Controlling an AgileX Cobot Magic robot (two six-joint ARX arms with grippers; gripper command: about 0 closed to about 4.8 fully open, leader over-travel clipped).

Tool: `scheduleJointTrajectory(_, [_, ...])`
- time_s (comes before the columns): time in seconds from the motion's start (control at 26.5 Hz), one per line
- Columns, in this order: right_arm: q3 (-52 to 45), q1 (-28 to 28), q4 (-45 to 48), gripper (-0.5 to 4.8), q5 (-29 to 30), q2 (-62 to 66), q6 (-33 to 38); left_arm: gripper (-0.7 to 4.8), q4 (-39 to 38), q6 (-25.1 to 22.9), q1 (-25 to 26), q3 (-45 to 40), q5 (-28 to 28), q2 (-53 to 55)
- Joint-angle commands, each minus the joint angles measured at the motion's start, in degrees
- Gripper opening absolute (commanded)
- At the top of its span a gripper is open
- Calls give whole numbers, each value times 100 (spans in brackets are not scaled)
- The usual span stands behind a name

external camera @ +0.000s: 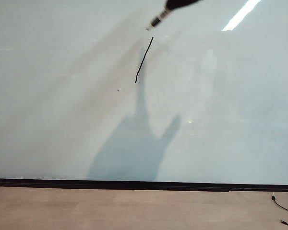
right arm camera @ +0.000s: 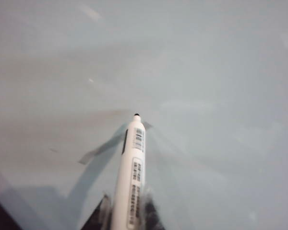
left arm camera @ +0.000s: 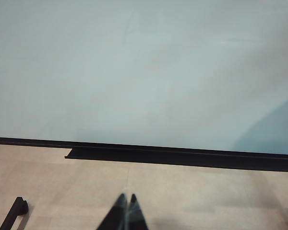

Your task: Pick up the pen on the shelf to the right of the whiteboard and write the letter A.

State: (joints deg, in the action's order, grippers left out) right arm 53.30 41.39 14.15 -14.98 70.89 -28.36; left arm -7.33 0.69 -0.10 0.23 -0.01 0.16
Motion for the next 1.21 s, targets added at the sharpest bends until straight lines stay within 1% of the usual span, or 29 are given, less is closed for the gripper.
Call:
scheduleJointTrajectory(0.04, [-52, 197, -31, -3, -186, -157, -20, -4, 52, -22, 0, 15, 20, 2])
scheduleJointTrajectory(0.15, [-232, 271, 31, -4, -195, -271, 337, -5, 55, -22, 0, 15, 22, 2])
scheduleJointTrajectory(0.23, [-424, 251, 330, -4, -116, -308, 721, -5, 55, -22, 0, 15, 20, 2])
scheduleJointTrajectory(0.3, [-822, 114, 1180, -4, 236, -334, 1569, -4, 52, -24, 0, 15, 22, 2])
scheduleJointTrajectory(0.34, [-1119, 13, 1860, -5, 409, -332, 2168, -4, 55, -24, 0, 15, 22, 2])
scheduleJointTrajectory(0.38, [-1318, -35, 2295, -5, 442, -326, 2490, -5, 52, -22, 0, 15, 20, 2])
scheduleJointTrajectory(0.49, [-1700, -164, 3178, -5, 422, -232, 3060, -5, 52, -24, 0, 15, 22, 2])
scheduleJointTrajectory(0.53, [-1759, -293, 3335, -4, 535, -142, 3353, -4, 52, -24, 0, 15, 22, 2])
scheduleJointTrajectory(0.57, [-1759, -396, 3364, -5, 719, -85, 3499, -4, 52, -24, 0, 15, 20, 2])
scheduleJointTrajectory(0.6, [-1757, -551, 3486, -5, 999, 48, 3705, -4, 52, -24, 0, 15, 20, 2])
scheduleJointTrajectory(0.76, [-1757, -688, 3773, -5, 1143, 387, 3995, -4, 55, -24, 0, 15, 20, 2])
scheduleJointTrajectory(0.83, [-1757, -782, 3926, -4, 1388, 564, 4081, -4, 52, -24, 0, 15, 20, 2])
scheduleJointTrajectory(1.21, [-1659, -863, 4166, -4, 1384, 890, 4083, -4, 52, -22, 0, 15, 20, 2])
